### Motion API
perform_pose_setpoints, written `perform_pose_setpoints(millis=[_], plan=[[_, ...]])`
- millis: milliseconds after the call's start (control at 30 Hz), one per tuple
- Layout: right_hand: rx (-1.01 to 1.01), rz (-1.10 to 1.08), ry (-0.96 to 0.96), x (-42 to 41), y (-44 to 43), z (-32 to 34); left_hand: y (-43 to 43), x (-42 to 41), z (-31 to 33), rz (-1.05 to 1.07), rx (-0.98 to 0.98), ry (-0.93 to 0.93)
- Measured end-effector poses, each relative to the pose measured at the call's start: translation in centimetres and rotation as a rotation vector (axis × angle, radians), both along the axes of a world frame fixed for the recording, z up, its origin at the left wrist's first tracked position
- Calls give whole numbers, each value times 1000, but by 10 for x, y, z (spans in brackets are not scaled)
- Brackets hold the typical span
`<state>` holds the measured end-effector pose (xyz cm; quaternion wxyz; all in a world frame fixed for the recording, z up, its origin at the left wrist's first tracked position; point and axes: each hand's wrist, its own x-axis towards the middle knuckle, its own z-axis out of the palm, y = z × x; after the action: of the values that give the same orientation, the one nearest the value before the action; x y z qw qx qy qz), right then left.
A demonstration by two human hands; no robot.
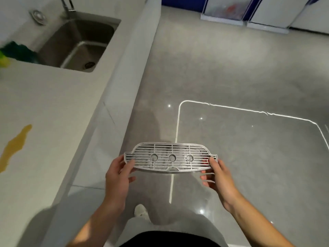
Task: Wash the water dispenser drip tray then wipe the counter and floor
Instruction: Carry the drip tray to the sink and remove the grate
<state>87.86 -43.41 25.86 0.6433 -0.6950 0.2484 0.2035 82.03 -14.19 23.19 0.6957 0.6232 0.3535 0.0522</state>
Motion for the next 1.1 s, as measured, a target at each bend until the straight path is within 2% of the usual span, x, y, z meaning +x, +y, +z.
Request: perform_pose_setpoints(millis=[333,667,1100], plan=[[-28,-20,-41,162,20,-11,23,168,-8,-51,-42,-7],[-42,161,-93,365,49,5,42,332,1,122,-53,-27],[-61,314,-84,599,170,-7,154,518,-10,260,-69,-61]])
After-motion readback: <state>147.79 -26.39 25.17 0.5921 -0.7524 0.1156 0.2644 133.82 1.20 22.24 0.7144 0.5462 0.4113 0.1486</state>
